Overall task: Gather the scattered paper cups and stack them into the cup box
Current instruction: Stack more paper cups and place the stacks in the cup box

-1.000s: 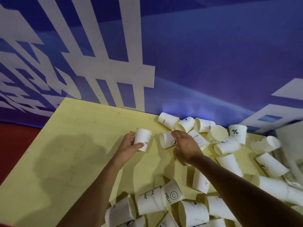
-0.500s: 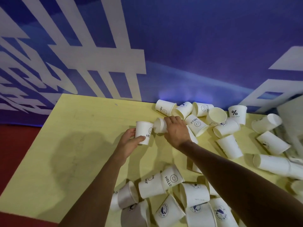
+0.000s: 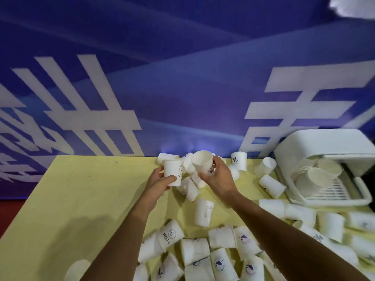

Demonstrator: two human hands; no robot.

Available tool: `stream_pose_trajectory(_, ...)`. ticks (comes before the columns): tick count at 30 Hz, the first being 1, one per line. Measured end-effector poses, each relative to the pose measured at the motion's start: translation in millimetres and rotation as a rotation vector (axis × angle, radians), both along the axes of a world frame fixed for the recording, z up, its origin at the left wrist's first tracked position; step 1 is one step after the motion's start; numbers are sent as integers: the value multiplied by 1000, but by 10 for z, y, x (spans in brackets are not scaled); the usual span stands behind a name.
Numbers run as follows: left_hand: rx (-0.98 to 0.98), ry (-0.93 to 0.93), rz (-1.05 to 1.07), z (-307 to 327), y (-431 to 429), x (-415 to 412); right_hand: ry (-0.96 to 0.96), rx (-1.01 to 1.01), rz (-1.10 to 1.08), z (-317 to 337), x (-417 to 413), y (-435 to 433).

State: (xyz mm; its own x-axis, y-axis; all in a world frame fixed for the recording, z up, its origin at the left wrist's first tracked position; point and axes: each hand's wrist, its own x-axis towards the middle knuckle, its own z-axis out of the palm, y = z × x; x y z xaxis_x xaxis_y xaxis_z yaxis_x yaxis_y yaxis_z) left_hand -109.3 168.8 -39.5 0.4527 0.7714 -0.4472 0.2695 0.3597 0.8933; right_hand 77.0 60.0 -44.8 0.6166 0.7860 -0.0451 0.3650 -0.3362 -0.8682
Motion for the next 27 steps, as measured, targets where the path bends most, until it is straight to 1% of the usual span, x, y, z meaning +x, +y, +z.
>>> stream_pose_trajectory(3, 28, 12, -93, 193, -292, 403, 40, -8, -85, 162, 429, -551)
stream_pose_trajectory(5, 56, 26, -145, 292, -497, 686, 60, 22, -134, 237, 702, -850)
stream_pose_trajectory(9, 98, 64, -249, 429, -1052, 1314, 47, 59, -234, 370, 1227, -1528)
stream_pose_trajectory(12, 104, 85, -335, 391, -1386, 1689, 25, 88, -276, 363, 1553, -1999)
stream_pose_trajectory(18, 147, 137, -432, 290, -1938, 2262, 42, 98, -429, 220, 2091, -2876)
stream_pose_trajectory(22, 133, 159, -442, 192, -2148, 2521, 16, 60, -455, 50, 2413, -3169)
stream_pose_trajectory(27, 154, 233, -448, 54, -2292, 2710, -10, -14, -468, -167, 2771, -3096)
